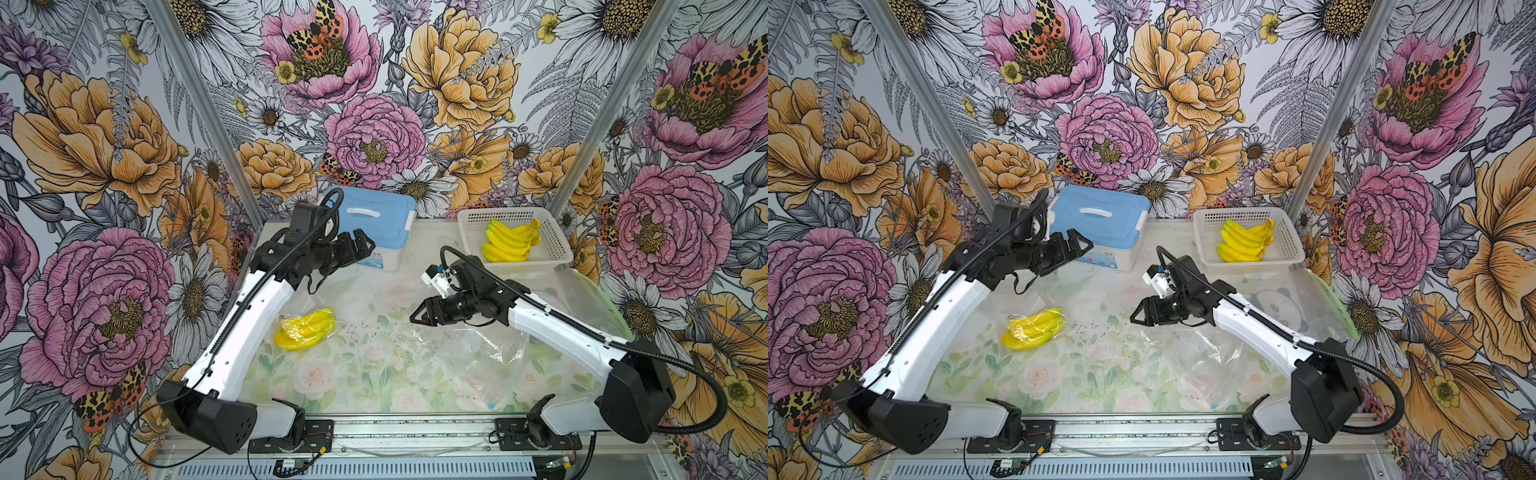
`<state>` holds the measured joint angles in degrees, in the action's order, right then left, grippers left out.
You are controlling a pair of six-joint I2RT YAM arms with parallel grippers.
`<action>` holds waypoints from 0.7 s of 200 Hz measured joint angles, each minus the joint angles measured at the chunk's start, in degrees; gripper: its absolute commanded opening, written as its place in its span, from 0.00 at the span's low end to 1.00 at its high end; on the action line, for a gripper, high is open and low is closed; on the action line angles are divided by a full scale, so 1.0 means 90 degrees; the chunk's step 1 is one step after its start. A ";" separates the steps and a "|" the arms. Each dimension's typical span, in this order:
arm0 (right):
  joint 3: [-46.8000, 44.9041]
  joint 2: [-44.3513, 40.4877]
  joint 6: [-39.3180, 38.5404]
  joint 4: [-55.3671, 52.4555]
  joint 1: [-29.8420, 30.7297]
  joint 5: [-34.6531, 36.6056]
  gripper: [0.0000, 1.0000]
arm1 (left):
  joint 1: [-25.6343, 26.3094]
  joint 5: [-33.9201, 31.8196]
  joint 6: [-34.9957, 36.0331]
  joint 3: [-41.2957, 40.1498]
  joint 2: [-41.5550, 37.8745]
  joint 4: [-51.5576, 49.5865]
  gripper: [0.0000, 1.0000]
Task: Open the zip-top bag and take out the banana
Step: Move the zipper food storage bag to the center of the board.
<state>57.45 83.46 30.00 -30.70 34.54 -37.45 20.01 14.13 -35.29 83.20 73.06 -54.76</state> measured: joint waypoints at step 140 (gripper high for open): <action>0.0233 0.1688 -0.0928 0.0503 -0.2280 0.1280 0.62 | -0.0685 -0.0163 -0.1015 -0.3206 -0.2946 -0.0318 0.98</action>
<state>59.55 98.65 21.65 -26.17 14.02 -25.93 13.85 12.67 -44.42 54.35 46.54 -57.63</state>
